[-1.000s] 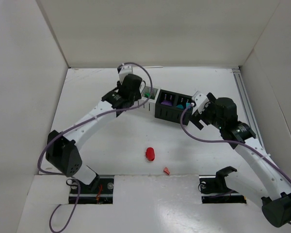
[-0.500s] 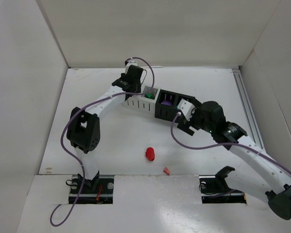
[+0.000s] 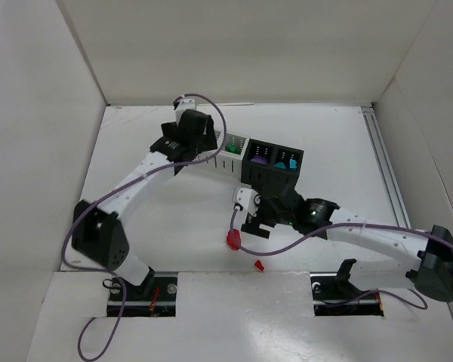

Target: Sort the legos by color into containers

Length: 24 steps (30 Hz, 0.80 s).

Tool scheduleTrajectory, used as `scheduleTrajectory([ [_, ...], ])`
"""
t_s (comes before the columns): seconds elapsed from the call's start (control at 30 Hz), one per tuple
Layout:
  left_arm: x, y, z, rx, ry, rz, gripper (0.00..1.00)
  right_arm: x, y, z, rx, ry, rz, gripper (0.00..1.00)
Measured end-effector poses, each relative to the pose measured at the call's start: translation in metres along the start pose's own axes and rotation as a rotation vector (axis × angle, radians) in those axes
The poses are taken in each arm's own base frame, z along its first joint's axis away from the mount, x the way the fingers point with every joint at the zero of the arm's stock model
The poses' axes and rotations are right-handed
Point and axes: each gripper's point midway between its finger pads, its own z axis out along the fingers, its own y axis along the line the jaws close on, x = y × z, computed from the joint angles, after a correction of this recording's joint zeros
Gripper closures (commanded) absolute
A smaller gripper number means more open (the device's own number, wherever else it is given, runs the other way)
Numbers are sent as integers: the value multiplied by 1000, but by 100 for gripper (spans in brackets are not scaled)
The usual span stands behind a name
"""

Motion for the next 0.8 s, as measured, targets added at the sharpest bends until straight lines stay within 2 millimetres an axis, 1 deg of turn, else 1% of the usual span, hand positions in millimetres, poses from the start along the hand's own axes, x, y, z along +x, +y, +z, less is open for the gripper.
scheduleTrajectory([
  [0.1, -2, 16, -52, 7, -61, -113, 1, 0, 28, 21, -62, 29, 5, 1],
  [0.17, 4, 24, -81, 34, -87, -193, 1, 1, 44, 34, -88, 49, 22, 1],
  [0.2, 10, 29, -93, 49, -94, -232, 1, 1, 49, 40, -91, 60, 39, 1],
  [0.27, 26, 43, -108, 52, -87, -289, 1, 1, 58, 51, -78, 78, 82, 1],
  [0.37, 53, 61, -115, 25, -49, -329, 1, 2, 65, 62, -45, 102, 192, 2],
  [0.47, 69, 70, -119, 3, -12, -346, 1, 6, 71, 70, 1, 128, 327, 2],
  [0.57, 70, 73, -125, 5, -7, -367, 1, 9, 79, 75, 27, 147, 441, 5],
  [0.7, 68, 74, -133, 24, -15, -389, 1, 18, 91, 89, 39, 198, 527, 14],
  [0.8, 68, 73, -135, 36, -13, -390, 1, 26, 99, 95, 41, 235, 568, 29],
])
